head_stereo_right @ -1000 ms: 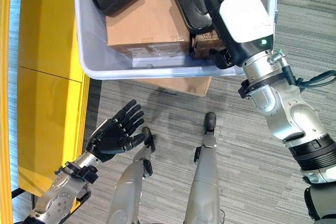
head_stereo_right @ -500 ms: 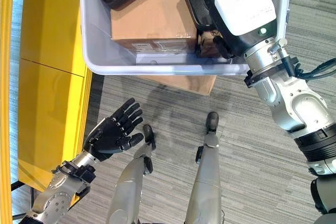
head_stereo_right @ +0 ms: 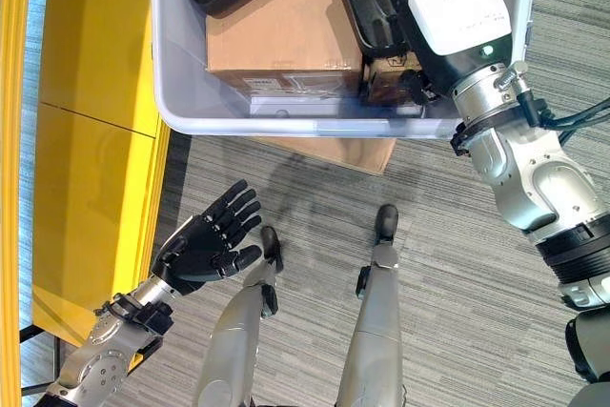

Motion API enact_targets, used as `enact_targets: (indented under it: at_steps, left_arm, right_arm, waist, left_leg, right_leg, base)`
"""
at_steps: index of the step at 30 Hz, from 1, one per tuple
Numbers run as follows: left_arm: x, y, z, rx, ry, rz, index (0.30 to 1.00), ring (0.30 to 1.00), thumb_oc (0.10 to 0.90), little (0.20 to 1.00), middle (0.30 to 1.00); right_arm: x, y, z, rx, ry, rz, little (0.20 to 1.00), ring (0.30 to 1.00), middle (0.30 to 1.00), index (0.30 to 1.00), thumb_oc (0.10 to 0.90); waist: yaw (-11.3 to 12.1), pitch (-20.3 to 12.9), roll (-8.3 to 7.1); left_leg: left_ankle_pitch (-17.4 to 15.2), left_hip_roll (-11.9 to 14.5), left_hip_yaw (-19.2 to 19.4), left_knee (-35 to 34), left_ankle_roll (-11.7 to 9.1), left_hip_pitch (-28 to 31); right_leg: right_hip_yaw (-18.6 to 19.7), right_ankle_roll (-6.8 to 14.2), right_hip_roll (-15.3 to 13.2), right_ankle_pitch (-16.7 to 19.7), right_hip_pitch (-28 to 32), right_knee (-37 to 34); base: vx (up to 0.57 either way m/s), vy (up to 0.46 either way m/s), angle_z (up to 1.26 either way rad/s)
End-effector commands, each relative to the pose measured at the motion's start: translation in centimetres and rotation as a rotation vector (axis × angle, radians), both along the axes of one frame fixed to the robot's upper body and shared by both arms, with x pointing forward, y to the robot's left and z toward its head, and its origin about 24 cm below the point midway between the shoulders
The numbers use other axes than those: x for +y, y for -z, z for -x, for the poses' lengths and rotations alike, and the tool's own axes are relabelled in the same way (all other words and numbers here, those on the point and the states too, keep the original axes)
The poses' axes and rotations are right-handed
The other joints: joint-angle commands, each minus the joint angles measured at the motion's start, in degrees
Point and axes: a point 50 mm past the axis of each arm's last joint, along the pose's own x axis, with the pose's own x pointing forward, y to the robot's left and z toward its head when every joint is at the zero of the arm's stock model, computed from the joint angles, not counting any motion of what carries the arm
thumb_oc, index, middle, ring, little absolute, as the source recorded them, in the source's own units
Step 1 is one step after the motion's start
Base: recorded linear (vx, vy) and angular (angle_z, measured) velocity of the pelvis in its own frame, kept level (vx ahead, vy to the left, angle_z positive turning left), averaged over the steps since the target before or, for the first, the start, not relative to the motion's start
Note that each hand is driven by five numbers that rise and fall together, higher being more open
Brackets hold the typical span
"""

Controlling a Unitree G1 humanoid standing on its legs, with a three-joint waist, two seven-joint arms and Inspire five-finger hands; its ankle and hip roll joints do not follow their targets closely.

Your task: Move parts from the plastic box to the shelf.

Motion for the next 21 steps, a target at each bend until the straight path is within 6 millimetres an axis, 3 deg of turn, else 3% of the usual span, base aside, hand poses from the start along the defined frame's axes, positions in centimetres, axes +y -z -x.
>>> enact_targets:
  at_steps: [1,21]
  left_arm:
    - [0.3,-0.95,1.62,-0.063,0.057,-0.025,1.0,1.0,0.9,1.0,1.0]
    - [0.44,-0.55,1.71,-0.058,0.069,-0.019,1.0,1.0,0.9,1.0,1.0]
  right_arm:
    - [1.46,-6.33,1.81,-0.21,-0.062,0.024,1.0,1.0,1.0,1.0,0.9]
    - [1.94,-6.93,1.01,-0.208,-0.028,0.114,1.0,1.0,1.0,1.0,0.9]
  waist:
    - [0.1,0.0,1.85]
    - [0.8,0.0,3.03]
  left_leg:
    - [-8.2,-0.5,-2.4,7.0,1.7,-3.2]
    - [-7.6,-0.3,-2.5,7.1,1.3,-6.1]
  right_leg:
    - [-3.6,-3.5,3.3,-12.2,2.0,2.9]
    - [-3.2,-4.1,3.5,-12.9,-1.7,4.8]
  base:
    - [0.0,0.0,0.0]
    - [0.0,-0.002,0.01]
